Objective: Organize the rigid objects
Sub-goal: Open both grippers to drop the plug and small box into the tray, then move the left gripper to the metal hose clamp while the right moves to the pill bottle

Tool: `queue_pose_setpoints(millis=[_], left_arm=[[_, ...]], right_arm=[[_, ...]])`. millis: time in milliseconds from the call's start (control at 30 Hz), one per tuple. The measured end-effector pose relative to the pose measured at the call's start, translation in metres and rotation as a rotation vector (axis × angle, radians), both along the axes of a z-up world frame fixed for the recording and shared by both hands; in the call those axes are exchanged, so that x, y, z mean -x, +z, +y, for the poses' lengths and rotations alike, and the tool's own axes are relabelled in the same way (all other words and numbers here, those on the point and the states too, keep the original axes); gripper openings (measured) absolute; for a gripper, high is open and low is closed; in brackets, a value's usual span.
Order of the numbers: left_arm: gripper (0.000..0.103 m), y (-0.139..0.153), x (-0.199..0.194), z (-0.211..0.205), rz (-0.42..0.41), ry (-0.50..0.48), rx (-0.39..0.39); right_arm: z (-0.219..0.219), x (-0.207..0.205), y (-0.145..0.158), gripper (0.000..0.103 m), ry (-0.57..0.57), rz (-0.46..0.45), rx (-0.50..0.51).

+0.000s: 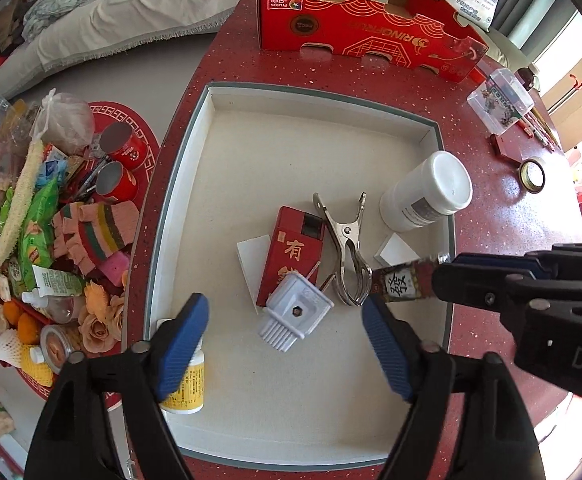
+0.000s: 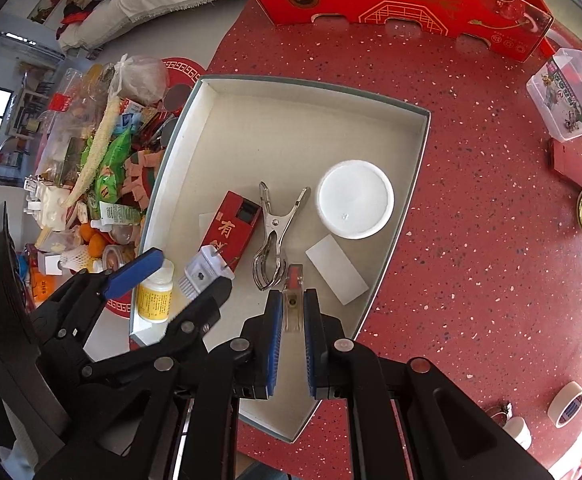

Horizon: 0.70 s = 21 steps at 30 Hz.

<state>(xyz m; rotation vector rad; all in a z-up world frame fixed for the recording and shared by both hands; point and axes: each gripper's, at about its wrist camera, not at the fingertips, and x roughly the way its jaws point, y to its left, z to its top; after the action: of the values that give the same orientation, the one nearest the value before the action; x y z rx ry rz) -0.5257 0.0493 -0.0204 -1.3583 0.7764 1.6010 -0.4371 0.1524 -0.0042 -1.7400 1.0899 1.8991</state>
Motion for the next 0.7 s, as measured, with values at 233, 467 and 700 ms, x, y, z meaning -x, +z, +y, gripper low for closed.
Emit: queue_pose_setpoints(millis=[233, 467, 700], left_arm=[[0.103, 0.004, -0.008, 0.000, -0.009, -0.001, -0.017], [0.103, 0.021, -0.051, 0.002, -0.043, -0.107, -0.037], [0.103, 0.029, -0.132, 0.022, -0.117, -0.316, -0.017]], right_arm=[[0.014, -0.028, 0.032, 0.095, -0.009, 0.018, -0.131], [0.022, -0.136, 0.046, 0.095, -0.191, -0.038, -0.158], [0.020, -0.284, 0.027, 0.095, -0.510, -0.177, -0.080]])
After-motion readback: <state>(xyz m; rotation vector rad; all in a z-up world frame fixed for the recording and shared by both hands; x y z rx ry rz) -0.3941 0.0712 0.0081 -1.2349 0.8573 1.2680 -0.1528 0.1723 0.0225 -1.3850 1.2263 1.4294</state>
